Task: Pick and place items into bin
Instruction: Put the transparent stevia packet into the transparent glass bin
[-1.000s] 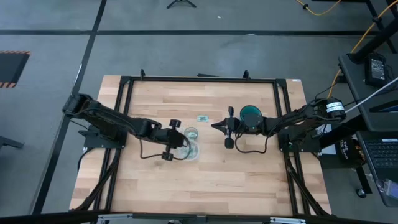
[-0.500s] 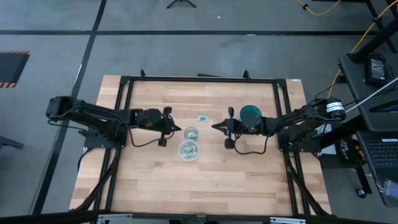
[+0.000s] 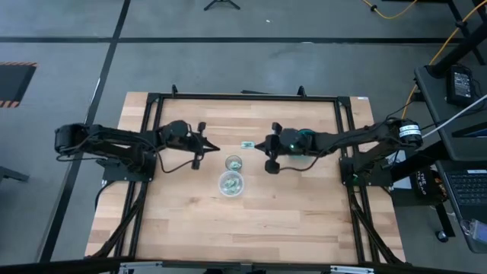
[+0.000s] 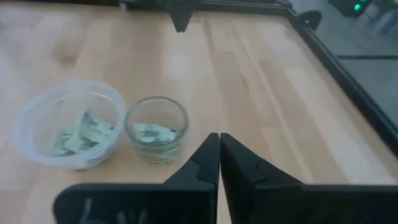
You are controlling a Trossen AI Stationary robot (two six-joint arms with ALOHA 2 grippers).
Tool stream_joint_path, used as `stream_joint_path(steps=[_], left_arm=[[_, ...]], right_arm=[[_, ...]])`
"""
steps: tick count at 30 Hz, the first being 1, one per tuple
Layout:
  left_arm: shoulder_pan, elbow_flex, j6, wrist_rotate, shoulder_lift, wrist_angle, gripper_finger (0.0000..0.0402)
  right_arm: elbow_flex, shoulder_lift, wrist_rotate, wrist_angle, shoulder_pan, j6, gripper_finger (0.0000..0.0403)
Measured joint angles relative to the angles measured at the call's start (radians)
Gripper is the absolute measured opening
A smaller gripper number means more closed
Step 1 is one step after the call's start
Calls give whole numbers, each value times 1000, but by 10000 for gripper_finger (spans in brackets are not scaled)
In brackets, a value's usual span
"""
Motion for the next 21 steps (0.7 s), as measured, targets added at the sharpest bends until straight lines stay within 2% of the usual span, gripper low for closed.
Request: stream_joint_path(steps=[4, 9, 11, 16, 21], left_arm=[[61, -14, -17, 5, 0, 35, 1], [110, -14, -3, 134, 0, 45, 3], [123, -14, 7, 156, 0, 43, 1], [136, -14, -6, 146, 0, 44, 4], [135, -14, -8, 146, 0, 50, 7]], right_arm=[[77, 0, 0, -119, -40, -2, 17], [122, 0, 0, -170, -79, -2, 17], [136, 0, 0, -224, -94, -6, 17], [211, 0, -1, -497, -133, -28, 17], [312, 0, -5, -715, -170, 48, 19]])
